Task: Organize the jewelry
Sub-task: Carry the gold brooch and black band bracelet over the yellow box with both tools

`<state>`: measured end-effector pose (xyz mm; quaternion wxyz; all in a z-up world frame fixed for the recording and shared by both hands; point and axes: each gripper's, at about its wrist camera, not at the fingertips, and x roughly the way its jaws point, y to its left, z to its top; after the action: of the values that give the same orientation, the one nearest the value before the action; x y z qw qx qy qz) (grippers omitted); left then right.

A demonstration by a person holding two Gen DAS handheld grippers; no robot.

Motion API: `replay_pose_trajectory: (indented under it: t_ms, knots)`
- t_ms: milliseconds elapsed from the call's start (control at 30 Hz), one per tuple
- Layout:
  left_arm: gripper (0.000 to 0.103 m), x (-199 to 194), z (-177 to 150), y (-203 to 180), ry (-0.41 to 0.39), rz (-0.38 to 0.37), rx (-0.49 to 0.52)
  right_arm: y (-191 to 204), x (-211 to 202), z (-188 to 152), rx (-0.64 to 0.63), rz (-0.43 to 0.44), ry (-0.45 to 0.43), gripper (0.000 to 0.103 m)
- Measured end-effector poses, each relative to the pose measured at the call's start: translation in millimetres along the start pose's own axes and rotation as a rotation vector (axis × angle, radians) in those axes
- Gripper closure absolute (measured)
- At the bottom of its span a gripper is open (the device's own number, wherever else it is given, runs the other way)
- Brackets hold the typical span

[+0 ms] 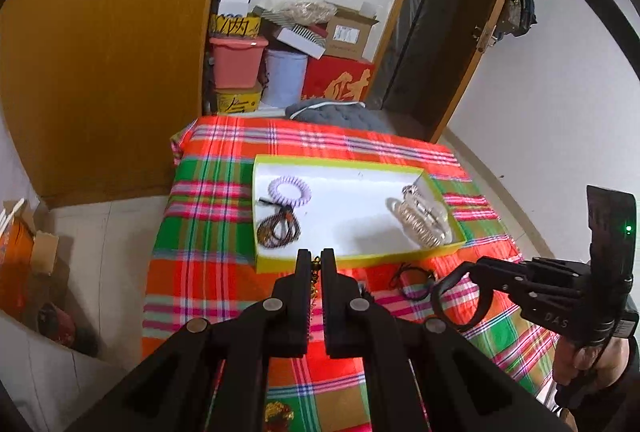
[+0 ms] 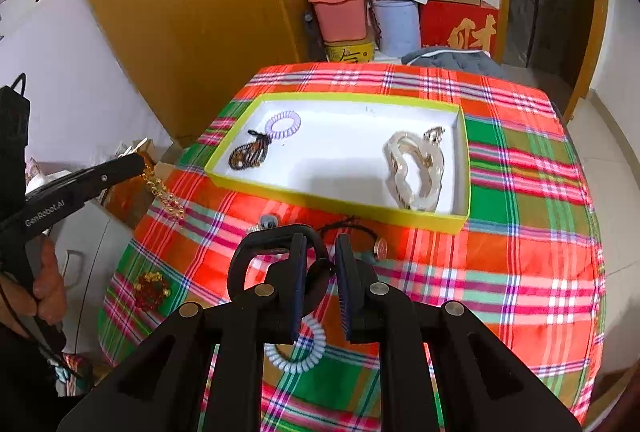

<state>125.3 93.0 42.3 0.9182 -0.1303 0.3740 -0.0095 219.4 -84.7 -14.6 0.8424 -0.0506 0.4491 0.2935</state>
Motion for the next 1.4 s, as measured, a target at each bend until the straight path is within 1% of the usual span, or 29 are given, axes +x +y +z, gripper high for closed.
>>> replay_pose_trajectory:
  t_ms: [167,467,633,967,1200,1400]
  knots:
    - [0.099,4.1,17.5,-8.6,-0.016,-0.015,0.016,-2.9,2.0,16.3,-0.003,-0.002,-0.019,0.088]
    - [0.099,25.7,38.9,-17.8,-0.019,-0.003,0.064,-12.8,9.9,47.2,0.000,-0.020,-0.044,0.088]
    - [0.099,48.0,51.7,-15.0,0.006,-0.008,0.064,-18.2,20.4,61.7,-0.005,-0.034,-0.041,0.088]
    - [0.099,89.9,76.9,-3.9,0.045,-0.010,0.060,-33.2,56.0,82.9,-0.008,-0.064,-0.009,0.088]
    - [0.099,130.4,83.0,6.2,0.090,0.009,0.052,-41.0,81.6,97.1,-0.013,-0.084,0.015,0.088]
    - [0.099,154.9,80.9,20.4,0.121,0.036,0.038,-48.0,102.3,107.7,-0.011,-0.099,0.041,0.088]
